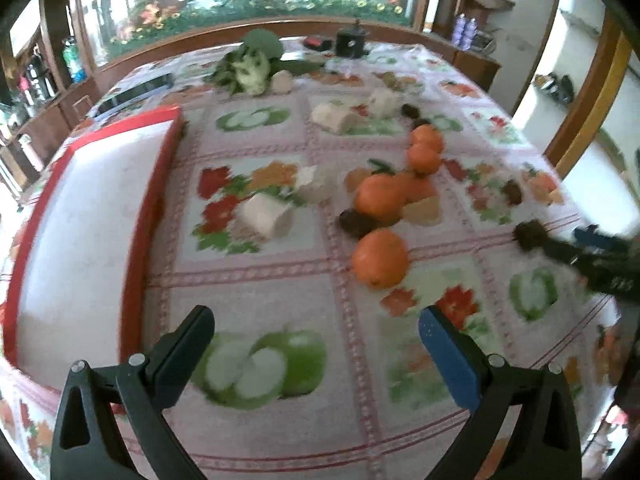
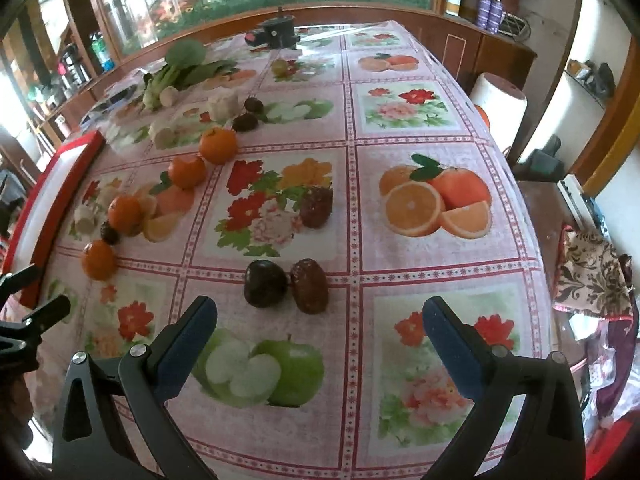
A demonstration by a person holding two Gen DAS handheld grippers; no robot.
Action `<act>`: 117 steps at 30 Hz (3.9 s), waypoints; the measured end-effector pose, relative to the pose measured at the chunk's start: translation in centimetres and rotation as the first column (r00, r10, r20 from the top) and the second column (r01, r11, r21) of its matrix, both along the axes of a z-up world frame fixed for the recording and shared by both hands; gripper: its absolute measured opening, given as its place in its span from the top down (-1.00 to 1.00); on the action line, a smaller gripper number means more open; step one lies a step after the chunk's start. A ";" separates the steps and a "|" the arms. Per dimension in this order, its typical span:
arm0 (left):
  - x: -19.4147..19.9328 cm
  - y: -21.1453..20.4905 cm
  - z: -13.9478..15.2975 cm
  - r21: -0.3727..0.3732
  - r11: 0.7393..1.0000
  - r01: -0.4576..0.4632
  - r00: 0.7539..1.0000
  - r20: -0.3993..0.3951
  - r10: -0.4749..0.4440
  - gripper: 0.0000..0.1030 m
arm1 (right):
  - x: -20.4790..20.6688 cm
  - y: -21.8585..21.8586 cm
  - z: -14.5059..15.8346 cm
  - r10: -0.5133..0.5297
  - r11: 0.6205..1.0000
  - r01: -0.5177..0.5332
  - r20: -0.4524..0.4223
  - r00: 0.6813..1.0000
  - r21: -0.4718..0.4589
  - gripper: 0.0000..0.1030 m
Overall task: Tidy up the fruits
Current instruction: 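Grasp the orange with the left tool while the right tool reaches toward a dark red date, then close the right tool on the dark red date while the left tool lifts the orange, then carry the orange in the left tool and the date in the right tool over the white tray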
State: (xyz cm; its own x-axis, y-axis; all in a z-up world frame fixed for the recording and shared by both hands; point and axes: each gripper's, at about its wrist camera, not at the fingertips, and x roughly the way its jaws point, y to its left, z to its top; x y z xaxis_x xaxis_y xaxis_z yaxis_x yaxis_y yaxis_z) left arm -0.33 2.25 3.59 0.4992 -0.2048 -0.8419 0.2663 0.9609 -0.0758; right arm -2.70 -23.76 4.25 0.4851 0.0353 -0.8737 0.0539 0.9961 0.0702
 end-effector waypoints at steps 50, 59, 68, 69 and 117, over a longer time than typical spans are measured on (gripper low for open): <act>0.8 -1.5 -1.8 -0.159 0.987 -0.005 0.991 -0.130 -0.016 0.24 | 0.4 2.2 -1.3 0.241 0.967 -0.242 0.020 0.970 0.081 0.16; 0.4 -1.8 -1.8 -0.141 0.990 0.018 0.995 -0.097 -0.032 0.24 | 0.3 3.2 -1.3 0.241 0.970 -0.241 0.016 0.970 0.007 0.45; -0.1 -1.4 -1.7 -0.169 0.985 0.043 0.995 -0.086 -0.059 0.25 | -1.1 2.4 -0.6 0.211 0.977 -0.213 0.047 0.976 0.022 0.46; -0.3 -1.3 -1.7 -0.175 0.983 0.049 0.994 -0.083 -0.064 0.25 | -1.3 2.5 -0.5 0.213 0.977 -0.214 0.048 0.976 0.017 0.46; -0.8 22.9 1.0 -0.156 0.915 -0.372 0.927 -0.013 0.374 0.25 | 3.8 36.2 2.4 0.713 0.696 -0.718 0.119 0.691 0.008 0.46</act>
